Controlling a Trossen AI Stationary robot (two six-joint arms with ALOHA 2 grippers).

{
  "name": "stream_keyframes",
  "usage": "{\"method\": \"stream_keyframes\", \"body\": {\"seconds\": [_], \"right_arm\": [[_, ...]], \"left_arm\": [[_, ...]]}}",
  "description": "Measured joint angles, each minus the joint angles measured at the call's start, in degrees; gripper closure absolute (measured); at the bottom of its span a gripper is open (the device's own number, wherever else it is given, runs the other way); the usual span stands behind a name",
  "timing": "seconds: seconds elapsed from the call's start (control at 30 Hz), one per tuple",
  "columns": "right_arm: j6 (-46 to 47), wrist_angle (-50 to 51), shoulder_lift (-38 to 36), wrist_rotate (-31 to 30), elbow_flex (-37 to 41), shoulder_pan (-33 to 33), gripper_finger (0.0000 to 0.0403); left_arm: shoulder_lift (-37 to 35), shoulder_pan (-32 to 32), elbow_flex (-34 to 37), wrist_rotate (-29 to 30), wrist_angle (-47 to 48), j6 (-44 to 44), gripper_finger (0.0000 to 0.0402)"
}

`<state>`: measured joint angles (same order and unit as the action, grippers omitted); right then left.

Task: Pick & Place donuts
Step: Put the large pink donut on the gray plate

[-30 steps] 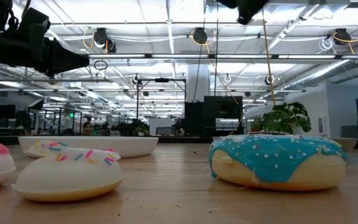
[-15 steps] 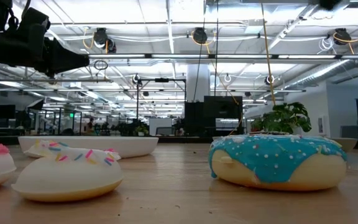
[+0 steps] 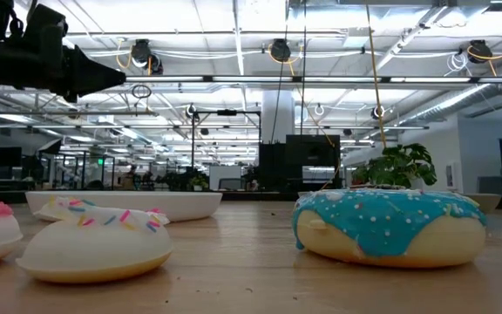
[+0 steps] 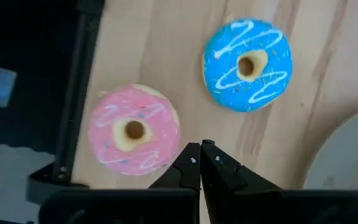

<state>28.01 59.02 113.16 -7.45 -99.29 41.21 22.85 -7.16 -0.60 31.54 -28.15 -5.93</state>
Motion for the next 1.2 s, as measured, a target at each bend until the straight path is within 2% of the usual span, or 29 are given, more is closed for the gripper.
{"method": "stream_keyframes", "body": {"seconds": [0.13, 0.3, 0.57, 0.73, 0.9, 1.2], "right_arm": [[0.1, -6.2, 0.1, 7.9, 4.2, -1.5, 0.0382], [1.5, -11.4, 0.0, 13.2, 7.3, -2.7, 0.0313], [1.4, -14.6, 0.0, 13.4, 10.6, -2.7, 0.0179], [0.7, -17.4, 0.0, 13.2, 13.7, -2.9, 0.0125], [0.7, -22.2, 0.0, 13.2, 17.8, -3.0, 0.0117], [1.0, -30.5, -0.3, 12.3, 24.3, -3.2, 0.0149]], "left_arm": [[0.0, 0.0, 0.0, 0.0, 0.0, -0.2, 0.036], [0.0, 0.0, 0.0, 0.0, 0.1, -1.5, 0.036], [0.0, 0.0, 0.0, 0.0, 0.0, -1.4, 0.036], [0.0, 0.0, 0.0, 0.0, 0.0, -1.4, 0.036], [0.0, 0.0, 0.0, 0.0, 0.0, -2.6, 0.036], [0.0, 0.0, 0.0, 0.1, 0.0, -2.8, 0.036]]}}
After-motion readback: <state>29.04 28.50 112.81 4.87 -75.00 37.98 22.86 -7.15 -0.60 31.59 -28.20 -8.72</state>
